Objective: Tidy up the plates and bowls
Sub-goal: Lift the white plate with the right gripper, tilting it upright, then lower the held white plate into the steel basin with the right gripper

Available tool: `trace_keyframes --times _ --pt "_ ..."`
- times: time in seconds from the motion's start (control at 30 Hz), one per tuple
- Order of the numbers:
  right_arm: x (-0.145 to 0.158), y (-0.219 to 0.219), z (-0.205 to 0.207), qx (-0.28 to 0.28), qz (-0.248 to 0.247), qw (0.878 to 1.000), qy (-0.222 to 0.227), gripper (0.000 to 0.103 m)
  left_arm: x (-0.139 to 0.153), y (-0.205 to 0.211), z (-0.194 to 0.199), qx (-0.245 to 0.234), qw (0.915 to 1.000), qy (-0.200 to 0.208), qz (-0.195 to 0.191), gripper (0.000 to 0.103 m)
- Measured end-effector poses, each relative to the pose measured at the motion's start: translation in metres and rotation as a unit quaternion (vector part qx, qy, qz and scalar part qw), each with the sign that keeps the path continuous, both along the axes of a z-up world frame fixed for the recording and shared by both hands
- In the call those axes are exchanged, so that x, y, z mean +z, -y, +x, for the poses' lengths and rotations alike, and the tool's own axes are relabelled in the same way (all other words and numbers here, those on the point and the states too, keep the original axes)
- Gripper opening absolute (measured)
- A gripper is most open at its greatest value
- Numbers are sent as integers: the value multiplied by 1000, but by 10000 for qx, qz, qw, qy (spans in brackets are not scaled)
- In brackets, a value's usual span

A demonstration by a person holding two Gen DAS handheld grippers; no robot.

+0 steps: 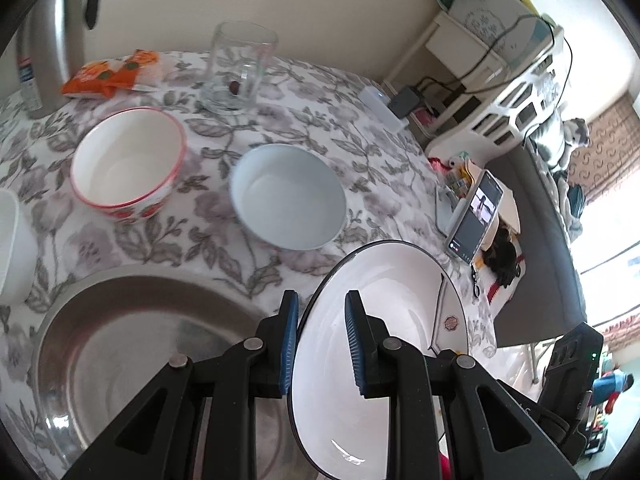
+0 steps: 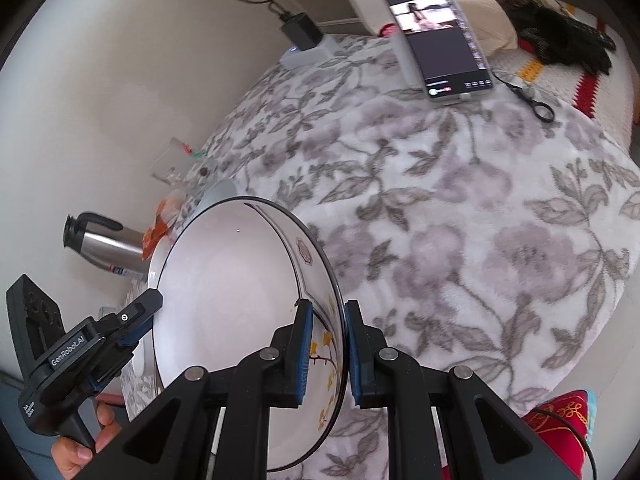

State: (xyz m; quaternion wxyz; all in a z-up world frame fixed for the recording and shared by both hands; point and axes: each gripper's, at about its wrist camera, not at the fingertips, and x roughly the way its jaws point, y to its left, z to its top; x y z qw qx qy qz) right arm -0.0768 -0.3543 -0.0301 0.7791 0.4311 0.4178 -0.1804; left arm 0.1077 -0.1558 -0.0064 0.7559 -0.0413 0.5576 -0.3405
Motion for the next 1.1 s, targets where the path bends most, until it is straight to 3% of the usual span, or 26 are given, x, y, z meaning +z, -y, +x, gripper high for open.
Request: trace_keyframes --times 0.53,1.1 --pt "7 -62 28 726 -236 9971 -54 17 1 -82 -8 835 9964 53 -94 24" --pt "-2 -135 72 1636 -520 9849 -243 17 -19 -180 -7 1938 9808 -174 -141 24"
